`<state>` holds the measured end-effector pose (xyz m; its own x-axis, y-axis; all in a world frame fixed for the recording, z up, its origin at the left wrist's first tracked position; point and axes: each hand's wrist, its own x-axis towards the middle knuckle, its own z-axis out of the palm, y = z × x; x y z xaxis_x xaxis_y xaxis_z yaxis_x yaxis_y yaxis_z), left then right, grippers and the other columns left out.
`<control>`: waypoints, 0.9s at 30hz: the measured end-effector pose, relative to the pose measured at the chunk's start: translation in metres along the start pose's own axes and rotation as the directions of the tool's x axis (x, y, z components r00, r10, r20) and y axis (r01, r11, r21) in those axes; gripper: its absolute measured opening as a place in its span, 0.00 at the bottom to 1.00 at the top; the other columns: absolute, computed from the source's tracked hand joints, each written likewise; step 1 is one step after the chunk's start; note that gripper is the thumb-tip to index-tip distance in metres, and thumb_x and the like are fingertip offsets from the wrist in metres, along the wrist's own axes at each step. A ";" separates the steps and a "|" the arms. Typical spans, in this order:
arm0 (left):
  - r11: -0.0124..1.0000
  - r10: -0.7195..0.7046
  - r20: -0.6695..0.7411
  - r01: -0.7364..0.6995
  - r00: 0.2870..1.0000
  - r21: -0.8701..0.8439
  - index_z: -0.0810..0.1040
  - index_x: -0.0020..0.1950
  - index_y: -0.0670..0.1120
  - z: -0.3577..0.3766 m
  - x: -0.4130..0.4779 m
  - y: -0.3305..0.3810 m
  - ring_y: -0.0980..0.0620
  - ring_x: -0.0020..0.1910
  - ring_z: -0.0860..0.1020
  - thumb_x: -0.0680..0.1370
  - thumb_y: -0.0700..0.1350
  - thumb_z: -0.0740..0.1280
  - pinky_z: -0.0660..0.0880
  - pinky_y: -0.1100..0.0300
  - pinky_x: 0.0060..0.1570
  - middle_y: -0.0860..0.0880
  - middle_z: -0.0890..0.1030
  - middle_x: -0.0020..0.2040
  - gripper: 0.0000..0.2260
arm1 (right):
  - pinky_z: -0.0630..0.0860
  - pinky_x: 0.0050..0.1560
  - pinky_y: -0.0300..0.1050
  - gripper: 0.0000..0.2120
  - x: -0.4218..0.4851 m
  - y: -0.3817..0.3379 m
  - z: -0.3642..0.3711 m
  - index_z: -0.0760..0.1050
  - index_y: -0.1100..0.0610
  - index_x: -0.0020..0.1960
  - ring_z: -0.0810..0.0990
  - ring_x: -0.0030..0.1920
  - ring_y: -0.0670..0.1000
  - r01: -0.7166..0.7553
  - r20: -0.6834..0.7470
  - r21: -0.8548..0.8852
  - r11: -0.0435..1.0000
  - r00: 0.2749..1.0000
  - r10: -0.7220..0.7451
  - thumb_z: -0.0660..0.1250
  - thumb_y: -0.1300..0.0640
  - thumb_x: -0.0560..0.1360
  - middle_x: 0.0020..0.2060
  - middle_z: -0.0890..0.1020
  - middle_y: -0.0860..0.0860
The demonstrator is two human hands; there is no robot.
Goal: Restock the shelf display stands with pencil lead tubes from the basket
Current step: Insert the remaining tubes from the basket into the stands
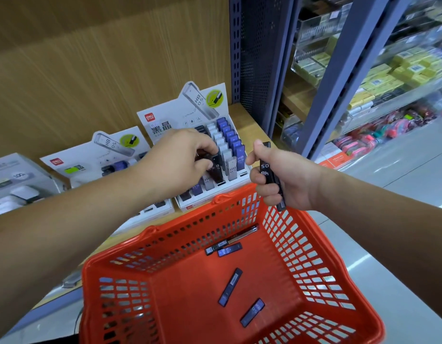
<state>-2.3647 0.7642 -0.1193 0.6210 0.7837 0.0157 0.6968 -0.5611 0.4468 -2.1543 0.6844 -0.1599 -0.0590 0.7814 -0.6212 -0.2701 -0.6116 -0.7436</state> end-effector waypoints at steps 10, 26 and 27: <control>0.993 -0.072 -0.095 0.063 0.993 -0.096 0.84 0.53 0.49 0.031 0.004 -0.005 0.57 0.33 0.81 0.78 0.42 0.75 0.76 0.69 0.36 0.59 0.80 0.35 0.06 | 0.55 0.31 0.45 0.20 0.006 0.000 -0.007 0.73 0.55 0.45 0.59 0.29 0.51 0.001 0.183 0.240 0.971 0.982 -0.046 0.55 0.41 0.84 0.34 0.68 0.52; 1.000 -0.027 -0.120 0.028 0.992 0.005 0.85 0.50 0.48 0.027 0.010 -0.008 0.56 0.38 0.80 0.76 0.42 0.76 0.80 0.55 0.45 0.56 0.81 0.36 0.04 | 0.60 0.28 0.44 0.21 0.004 0.000 -0.004 0.72 0.55 0.44 0.61 0.29 0.50 0.012 0.164 0.254 0.967 0.985 -0.055 0.54 0.41 0.85 0.33 0.69 0.52; 1.000 -0.024 -0.110 0.024 0.994 0.004 0.85 0.50 0.49 0.027 0.010 -0.007 0.57 0.38 0.80 0.76 0.43 0.76 0.80 0.56 0.45 0.56 0.81 0.36 0.04 | 0.60 0.29 0.44 0.21 0.004 0.000 -0.004 0.72 0.55 0.43 0.61 0.29 0.50 0.016 0.155 0.259 0.966 0.986 -0.058 0.54 0.42 0.85 0.34 0.69 0.52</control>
<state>-2.3534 0.7691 -0.1469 0.5611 0.8213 0.1030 0.7134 -0.5430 0.4431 -2.1510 0.6874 -0.1630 -0.1911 0.8254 -0.5312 -0.5104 -0.5458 -0.6645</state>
